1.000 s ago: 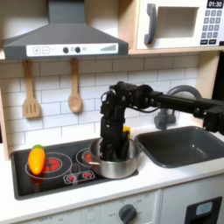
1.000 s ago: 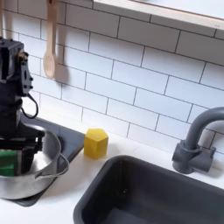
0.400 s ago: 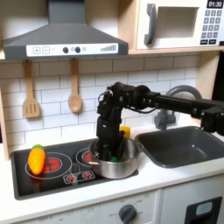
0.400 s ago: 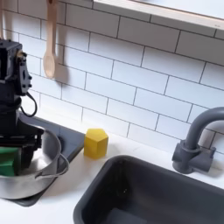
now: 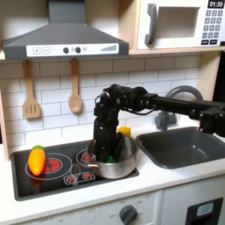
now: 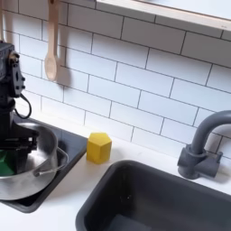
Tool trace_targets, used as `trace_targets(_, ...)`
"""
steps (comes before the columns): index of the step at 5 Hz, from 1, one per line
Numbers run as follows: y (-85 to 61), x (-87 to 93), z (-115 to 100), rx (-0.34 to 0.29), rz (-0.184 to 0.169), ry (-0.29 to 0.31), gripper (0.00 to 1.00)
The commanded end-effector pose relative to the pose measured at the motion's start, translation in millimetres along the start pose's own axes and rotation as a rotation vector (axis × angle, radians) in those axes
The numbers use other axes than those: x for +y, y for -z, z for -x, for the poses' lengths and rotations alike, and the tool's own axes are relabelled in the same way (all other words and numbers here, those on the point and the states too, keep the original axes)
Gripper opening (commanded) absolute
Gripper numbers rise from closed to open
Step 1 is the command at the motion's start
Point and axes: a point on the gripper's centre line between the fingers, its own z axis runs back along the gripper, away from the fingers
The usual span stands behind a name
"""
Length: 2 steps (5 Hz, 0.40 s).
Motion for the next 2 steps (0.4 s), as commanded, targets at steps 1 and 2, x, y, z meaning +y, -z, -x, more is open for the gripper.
trace_targets(1, -3.0, -1.5, 0.3, -0.007, 0.008, 0.008, 0.0)
trace_targets(2, -7.3, -5.4, -1.6, -0.023, 0.013, 0.023, 0.0)
